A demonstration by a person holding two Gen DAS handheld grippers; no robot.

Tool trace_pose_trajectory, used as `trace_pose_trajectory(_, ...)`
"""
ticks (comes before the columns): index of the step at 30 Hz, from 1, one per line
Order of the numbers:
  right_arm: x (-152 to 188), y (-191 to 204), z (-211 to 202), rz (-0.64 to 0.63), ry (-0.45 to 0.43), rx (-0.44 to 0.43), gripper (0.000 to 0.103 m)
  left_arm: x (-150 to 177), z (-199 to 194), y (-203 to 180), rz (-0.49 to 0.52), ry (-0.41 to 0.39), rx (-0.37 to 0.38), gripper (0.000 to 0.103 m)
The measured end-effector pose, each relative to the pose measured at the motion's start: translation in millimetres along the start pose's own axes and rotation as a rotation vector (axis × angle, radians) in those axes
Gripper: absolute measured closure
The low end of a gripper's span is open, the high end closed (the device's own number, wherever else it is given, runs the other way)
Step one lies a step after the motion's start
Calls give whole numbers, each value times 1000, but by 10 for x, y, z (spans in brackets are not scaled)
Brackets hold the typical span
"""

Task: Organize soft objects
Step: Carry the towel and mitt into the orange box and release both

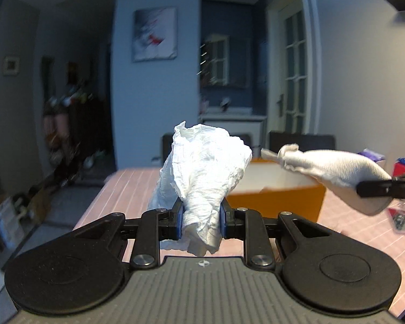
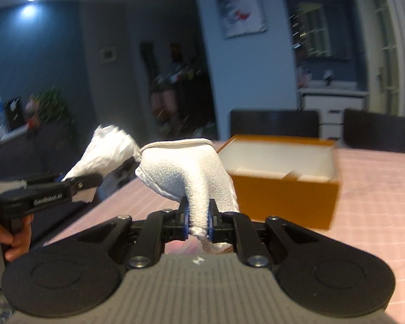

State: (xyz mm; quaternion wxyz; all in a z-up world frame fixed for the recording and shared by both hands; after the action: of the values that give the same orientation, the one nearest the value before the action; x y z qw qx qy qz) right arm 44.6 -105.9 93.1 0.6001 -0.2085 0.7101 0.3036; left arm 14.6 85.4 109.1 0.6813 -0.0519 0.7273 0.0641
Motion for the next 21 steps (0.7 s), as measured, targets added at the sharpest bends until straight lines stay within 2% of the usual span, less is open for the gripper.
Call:
trace_pose_trajectory(5, -432, -373, 83, 81, -70, 91, 92, -331, 461, -255, -18, -29, 127, 76)
trace_pose_trajectory(10, -697, -700, 536, 137, -56, 130, 92, -444, 1154, -531, -24, 41, 194, 76)
trace_pose_trajectory(15, -673, -1006, 1189, 150, 31, 213, 92, -235, 1911, -772, 55, 161, 183, 76)
trace_pose_trajectory(21, -327, -1468, 1999, 168, 244, 241, 92, 263, 2797, -860, 96, 348, 144, 76)
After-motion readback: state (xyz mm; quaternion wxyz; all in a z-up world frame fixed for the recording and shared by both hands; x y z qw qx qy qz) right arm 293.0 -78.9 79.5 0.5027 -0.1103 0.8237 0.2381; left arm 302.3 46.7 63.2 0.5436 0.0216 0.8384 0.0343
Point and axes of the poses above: each gripper's, at about its wrist camera, not at the fingertips, and z roughly the way its jaws point, y to its left, x to its underside, the point moved 2 cm from there along z, roughly the way its jaws point, and after that the axes turned 14 degrees about -y, right-handed, at the moved point
